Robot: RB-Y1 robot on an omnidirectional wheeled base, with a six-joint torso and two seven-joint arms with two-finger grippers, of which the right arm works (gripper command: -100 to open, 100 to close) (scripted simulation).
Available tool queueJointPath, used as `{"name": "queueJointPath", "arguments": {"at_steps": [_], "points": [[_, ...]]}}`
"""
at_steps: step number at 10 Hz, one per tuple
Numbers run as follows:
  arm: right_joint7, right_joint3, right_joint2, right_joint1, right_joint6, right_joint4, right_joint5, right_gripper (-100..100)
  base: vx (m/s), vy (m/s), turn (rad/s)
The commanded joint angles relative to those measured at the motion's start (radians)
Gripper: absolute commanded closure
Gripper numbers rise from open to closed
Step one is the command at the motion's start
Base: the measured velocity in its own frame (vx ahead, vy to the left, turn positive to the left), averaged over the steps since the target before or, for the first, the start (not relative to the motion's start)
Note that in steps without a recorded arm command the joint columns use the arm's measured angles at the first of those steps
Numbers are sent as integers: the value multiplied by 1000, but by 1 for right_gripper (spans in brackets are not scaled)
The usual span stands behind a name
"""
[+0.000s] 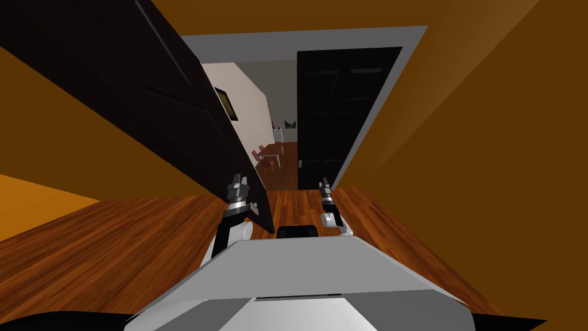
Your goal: Pull the door open
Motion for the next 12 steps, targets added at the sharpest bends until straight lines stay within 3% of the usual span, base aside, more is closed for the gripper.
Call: {"name": "queueJointPath", "arguments": {"at_steps": [1,3,4,12], "points": [[9,9,0,-19,-6,39,-10,-100,87,-25,-9],[18,22,1,-42,-18,90,-22,-100,95,-11,-9],[18,22,1,-42,-18,90,-22,-100,58,-15,-2],[54,71,10,-131,-68,292,-70,-100,80,-11,-7]]}}
